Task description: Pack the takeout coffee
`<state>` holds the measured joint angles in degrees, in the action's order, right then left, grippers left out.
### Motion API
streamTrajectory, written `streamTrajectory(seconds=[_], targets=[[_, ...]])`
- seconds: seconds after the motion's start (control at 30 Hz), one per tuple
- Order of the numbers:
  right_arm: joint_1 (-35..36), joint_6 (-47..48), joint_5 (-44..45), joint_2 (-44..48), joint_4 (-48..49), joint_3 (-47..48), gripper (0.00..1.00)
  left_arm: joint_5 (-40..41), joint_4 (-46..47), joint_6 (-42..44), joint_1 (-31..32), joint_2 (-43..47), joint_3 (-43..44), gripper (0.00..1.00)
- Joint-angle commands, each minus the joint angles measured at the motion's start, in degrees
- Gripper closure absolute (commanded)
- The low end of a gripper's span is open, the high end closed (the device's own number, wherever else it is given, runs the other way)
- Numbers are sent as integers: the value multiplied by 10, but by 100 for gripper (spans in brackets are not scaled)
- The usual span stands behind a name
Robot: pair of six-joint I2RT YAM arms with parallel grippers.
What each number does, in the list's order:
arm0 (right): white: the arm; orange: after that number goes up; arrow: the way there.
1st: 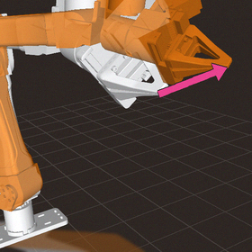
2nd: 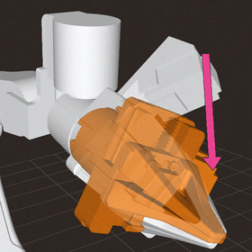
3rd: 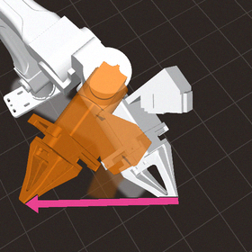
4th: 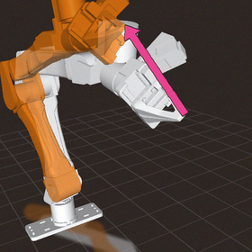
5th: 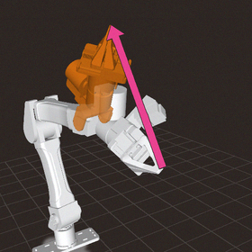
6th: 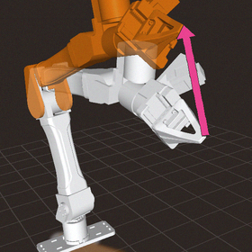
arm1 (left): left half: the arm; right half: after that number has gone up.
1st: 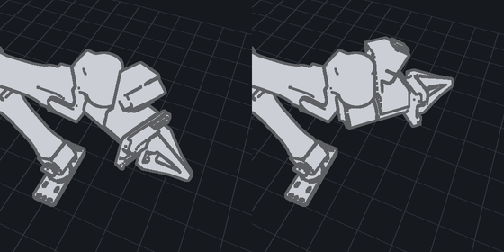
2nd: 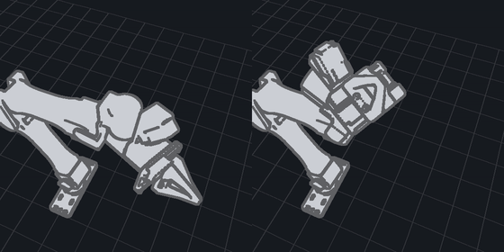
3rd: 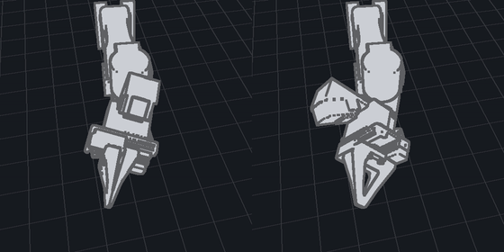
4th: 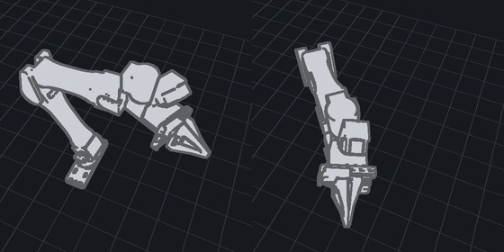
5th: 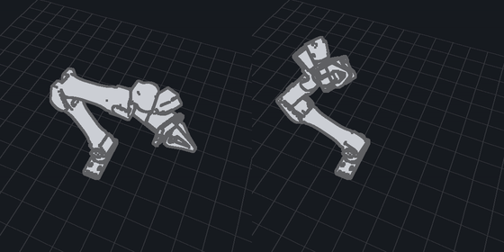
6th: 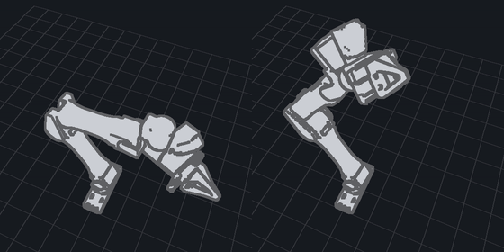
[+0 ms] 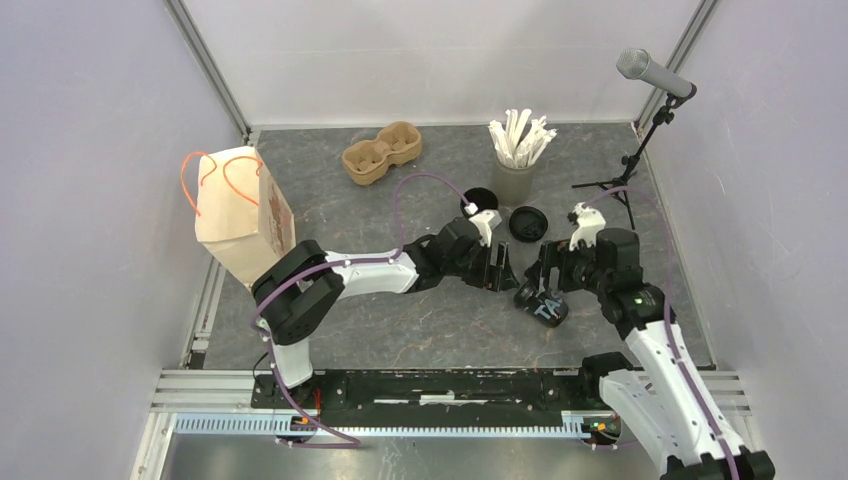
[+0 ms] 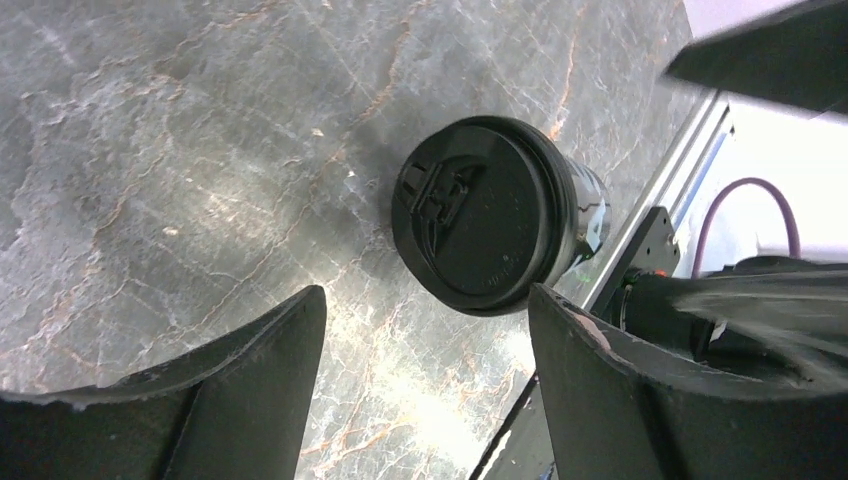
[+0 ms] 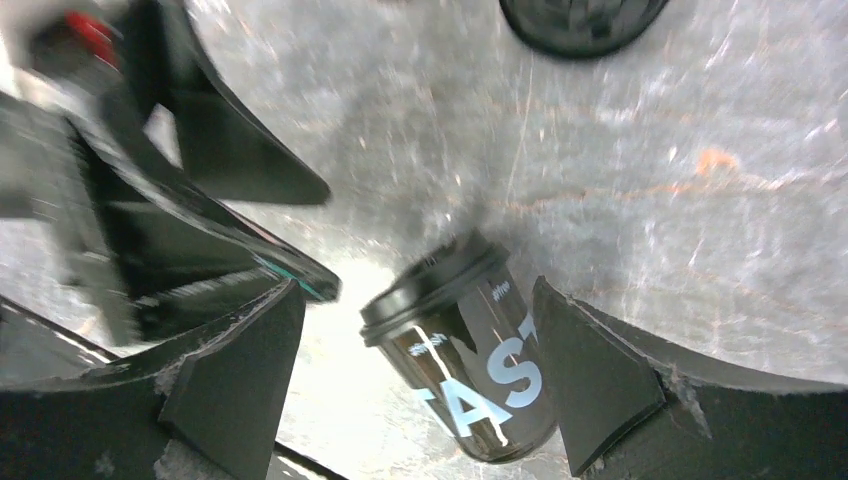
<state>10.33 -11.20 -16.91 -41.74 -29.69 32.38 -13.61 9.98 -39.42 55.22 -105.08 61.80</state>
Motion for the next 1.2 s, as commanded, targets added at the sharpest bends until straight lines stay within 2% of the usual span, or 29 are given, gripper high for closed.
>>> streamTrajectory(seconds=[0.0,0.13,0.3,0.6,0.7,0.77,0.87,0.93,1.0,1.17], targets=[[-2,-44,18,47,-8,104,9,-17,28,83,24,13,0,19],[-2,-66,23,84,-11,164,7,-16,32,130,47,-15,27,17],[-2,-70,23,122,-17,210,6,-25,59,140,49,-36,45,19],[-2,-66,-3,135,-9,198,6,-17,32,183,50,-70,93,21],[-2,-60,-3,137,-5,193,6,-30,31,190,52,-80,102,29],[-2,-56,-4,135,-5,190,5,-32,27,190,53,-82,105,38],[-2,-54,-5,137,-1,182,6,-27,24,187,56,-77,105,58],[-2,-57,-7,139,3,178,5,-16,19,186,60,-71,107,65],[-3,-58,-12,140,7,180,5,0,4,190,68,-64,112,68],[-2,-64,-17,147,5,200,5,117,-88,211,92,-36,144,71]])
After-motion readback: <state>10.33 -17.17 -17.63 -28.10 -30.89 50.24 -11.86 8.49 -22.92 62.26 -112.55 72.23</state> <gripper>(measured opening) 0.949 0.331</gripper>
